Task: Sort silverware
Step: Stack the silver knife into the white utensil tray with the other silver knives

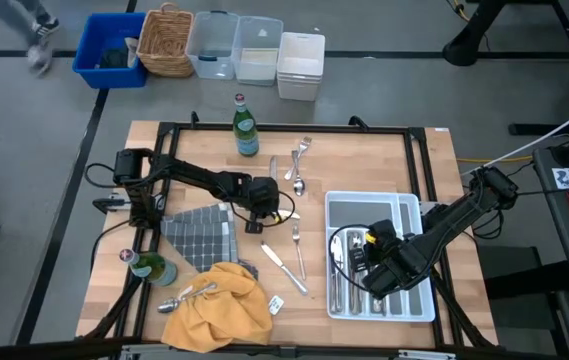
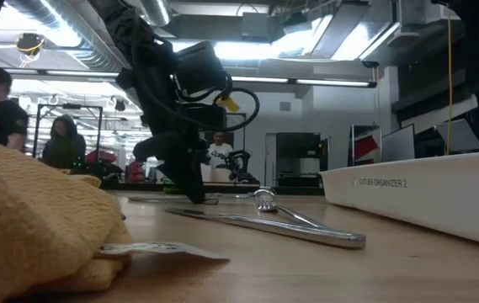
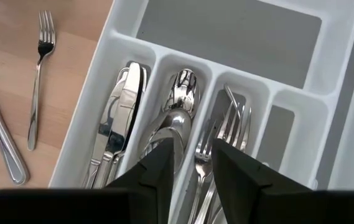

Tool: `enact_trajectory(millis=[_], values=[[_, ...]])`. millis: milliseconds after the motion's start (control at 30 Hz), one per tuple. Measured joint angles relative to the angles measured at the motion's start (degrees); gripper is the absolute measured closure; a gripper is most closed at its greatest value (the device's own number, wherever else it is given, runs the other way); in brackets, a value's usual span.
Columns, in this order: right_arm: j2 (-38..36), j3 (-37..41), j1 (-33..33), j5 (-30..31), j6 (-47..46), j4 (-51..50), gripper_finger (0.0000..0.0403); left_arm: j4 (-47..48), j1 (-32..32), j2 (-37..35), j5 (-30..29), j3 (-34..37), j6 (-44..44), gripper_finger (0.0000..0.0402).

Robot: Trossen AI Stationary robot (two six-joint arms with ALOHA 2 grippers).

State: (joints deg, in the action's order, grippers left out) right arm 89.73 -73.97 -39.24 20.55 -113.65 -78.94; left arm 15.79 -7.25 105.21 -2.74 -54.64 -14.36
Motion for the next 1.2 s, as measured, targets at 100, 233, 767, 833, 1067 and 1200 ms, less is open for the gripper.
enact_trajectory(millis=[100, 233, 767, 833, 1067, 1200], values=[[0.0, 0.0, 0.0, 0.7, 0.0, 0.0, 0.0292, 0.0, 0.0, -0.2, 0.0, 0.0, 1.9, 0.0375], [0.0, 0.0, 0.0, 2.5, 0.0, -0.2, 0.0292, 0.0, 0.0, -1.8, 0.0, 0.2, 4.2, 0.0375], [-0.2, 0.0, 0.5, 3.4, -0.4, -4.2, 0.0292, -0.1, 0.0, -10.6, 4.9, 0.3, 21.7, 0.0361], [-0.9, 0.0, 1.0, 3.3, -0.4, -5.3, 0.0292, -1.1, 0.2, -11.1, 6.8, 0.3, 27.4, 0.0361], [-5.6, 0.0, 4.6, 6.7, 8.8, -9.8, 0.0292, -14.6, 3.9, -10.5, 11.5, 0.2, 59.2, 0.0360], [-9.2, 0.0, 7.6, 8.8, 20.1, -10.0, 0.0292, -24.6, 8.1, -10.2, 7.4, 0.1, 72.8, 0.0359]])
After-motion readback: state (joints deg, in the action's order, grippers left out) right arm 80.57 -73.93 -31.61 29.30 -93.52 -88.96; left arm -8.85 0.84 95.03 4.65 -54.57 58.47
